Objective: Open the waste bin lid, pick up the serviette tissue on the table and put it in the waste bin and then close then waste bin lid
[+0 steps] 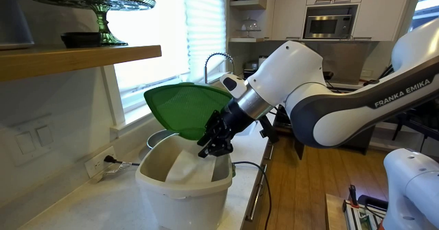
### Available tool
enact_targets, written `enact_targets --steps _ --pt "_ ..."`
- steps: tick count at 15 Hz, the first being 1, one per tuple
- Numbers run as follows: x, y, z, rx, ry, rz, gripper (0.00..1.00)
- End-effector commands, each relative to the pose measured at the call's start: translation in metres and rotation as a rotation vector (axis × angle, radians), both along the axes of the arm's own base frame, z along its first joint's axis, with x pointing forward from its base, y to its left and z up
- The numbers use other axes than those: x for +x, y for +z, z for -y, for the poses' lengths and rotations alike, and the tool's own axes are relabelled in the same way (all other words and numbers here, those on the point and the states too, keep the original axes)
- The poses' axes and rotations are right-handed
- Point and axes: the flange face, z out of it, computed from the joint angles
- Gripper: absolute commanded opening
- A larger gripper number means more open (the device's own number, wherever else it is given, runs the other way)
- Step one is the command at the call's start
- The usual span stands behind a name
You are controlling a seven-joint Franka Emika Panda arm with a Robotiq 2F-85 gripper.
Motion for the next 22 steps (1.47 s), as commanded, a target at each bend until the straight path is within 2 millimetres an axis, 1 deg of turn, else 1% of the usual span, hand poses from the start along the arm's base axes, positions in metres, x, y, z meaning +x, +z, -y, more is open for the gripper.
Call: enact_targets --steps 1,3,4,5,8,9,15,19,21,22 --pt "-0.008 0.007 -0.003 0.027 -0.023 -0.005 0.72" --pt "-0.02 0.017 -0.005 0.047 -0.023 -0.019 0.85" --pt "-0.027 0.023 -0.006 0.054 -0.028 -0.031 0.93" --pt "-0.031 0.027 -0.005 0.057 -0.038 -0.044 0.99" --pt "-0.051 0.04 -0.003 0.056 -0.082 -0.118 1.0" --pt "-0.058 0.048 0.0 0.056 -0.119 -0.135 1.0" --pt "-0.09 0.087 0.022 0.072 -0.287 -0.246 1.0" --pt "-0.1 0.116 0.041 0.095 -0.378 -0.24 1.0" --pt "-0.1 0.132 0.053 0.116 -0.406 -0.21 1.0" --pt "-0.095 0.14 0.058 0.125 -0.397 -0.174 1.0"
